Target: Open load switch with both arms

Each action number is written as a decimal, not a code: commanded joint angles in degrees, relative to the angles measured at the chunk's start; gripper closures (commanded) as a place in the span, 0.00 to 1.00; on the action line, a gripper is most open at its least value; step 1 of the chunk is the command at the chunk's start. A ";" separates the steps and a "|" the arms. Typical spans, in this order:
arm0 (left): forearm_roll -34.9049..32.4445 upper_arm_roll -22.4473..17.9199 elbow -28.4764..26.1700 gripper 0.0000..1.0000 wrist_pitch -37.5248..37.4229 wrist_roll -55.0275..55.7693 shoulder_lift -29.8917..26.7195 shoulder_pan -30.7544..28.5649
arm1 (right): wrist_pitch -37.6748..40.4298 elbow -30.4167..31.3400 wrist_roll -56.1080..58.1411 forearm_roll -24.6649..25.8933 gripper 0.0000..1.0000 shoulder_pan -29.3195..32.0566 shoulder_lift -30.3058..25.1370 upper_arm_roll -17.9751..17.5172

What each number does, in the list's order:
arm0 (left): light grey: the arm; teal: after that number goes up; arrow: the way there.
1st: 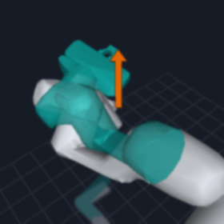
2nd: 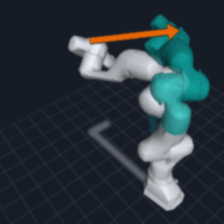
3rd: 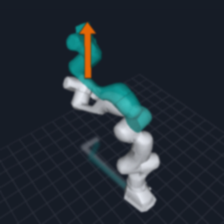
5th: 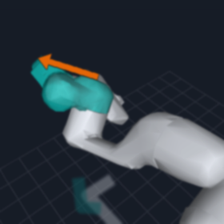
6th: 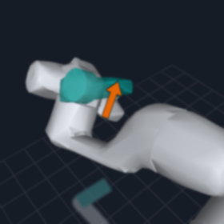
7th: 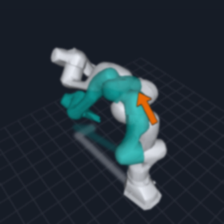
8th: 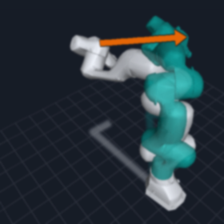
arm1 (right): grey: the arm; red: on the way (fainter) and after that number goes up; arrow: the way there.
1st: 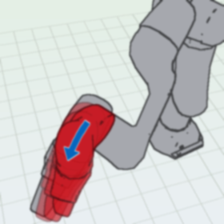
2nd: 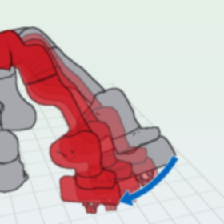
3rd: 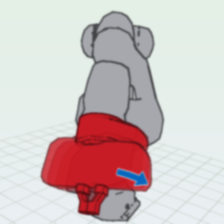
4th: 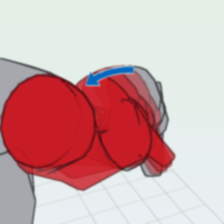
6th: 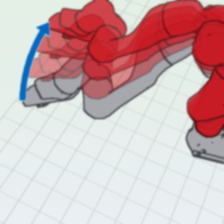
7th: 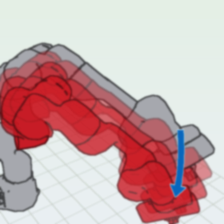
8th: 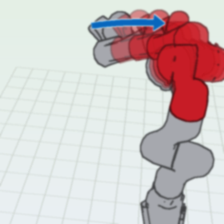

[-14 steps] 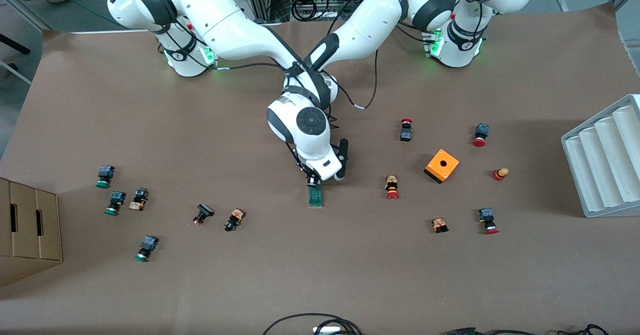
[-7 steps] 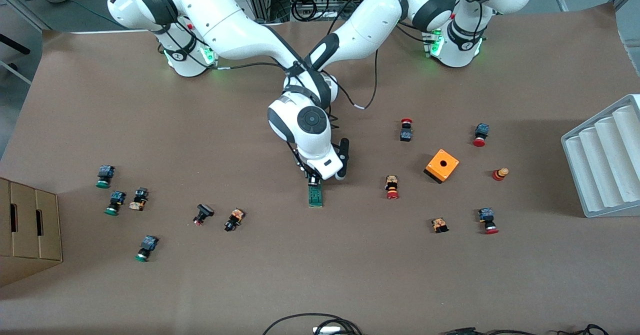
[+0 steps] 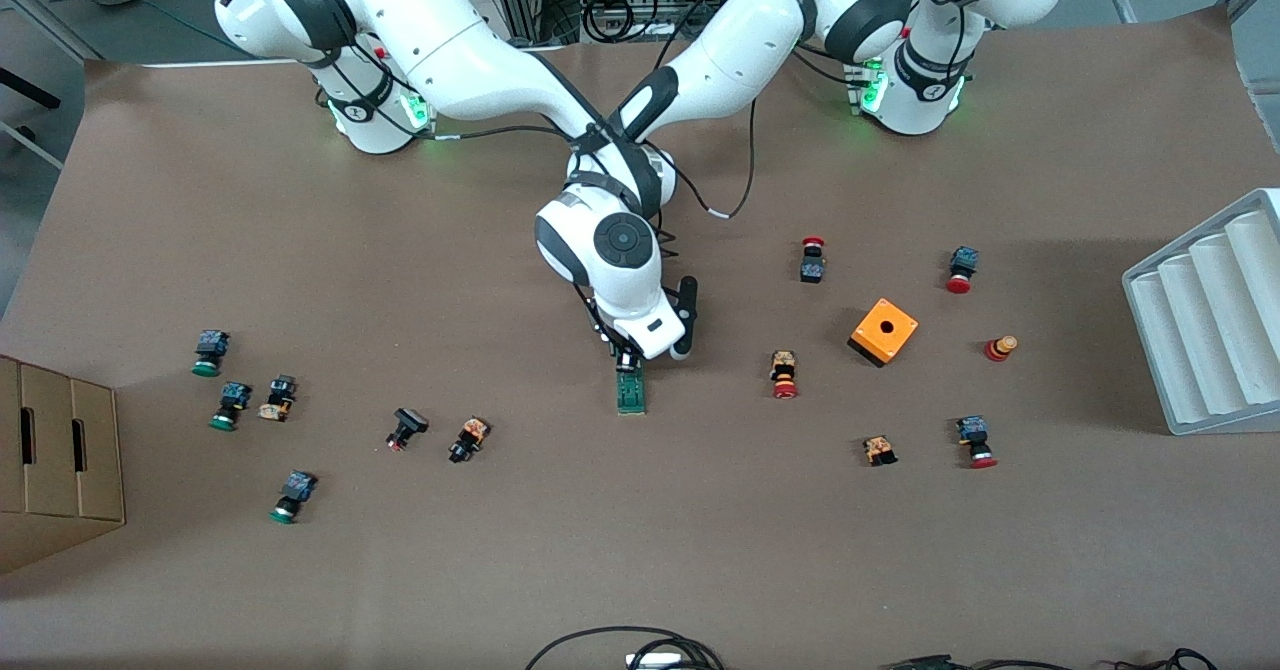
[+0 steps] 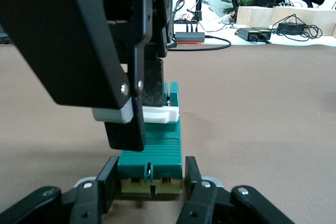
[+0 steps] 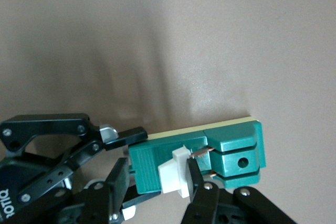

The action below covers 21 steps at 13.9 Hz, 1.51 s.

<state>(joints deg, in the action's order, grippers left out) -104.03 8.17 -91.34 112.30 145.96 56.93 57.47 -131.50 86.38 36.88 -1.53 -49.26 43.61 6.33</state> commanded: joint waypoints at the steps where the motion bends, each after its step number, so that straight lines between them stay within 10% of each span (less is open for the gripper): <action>1: -0.39 -0.08 1.43 0.42 1.51 0.82 1.78 -0.07 | -1.30 1.07 -1.02 1.00 0.48 -0.49 0.34 -0.09; 21: -0.39 -0.08 1.34 0.42 1.51 0.82 1.78 -0.07 | 0.72 -0.77 -21.13 -1.01 0.00 2.85 -10.29 0.17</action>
<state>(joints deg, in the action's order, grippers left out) -104.03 8.17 -91.34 112.30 145.96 56.93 57.47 -131.15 85.81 18.02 -1.67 -47.39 35.14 6.88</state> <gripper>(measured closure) 0.419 0.000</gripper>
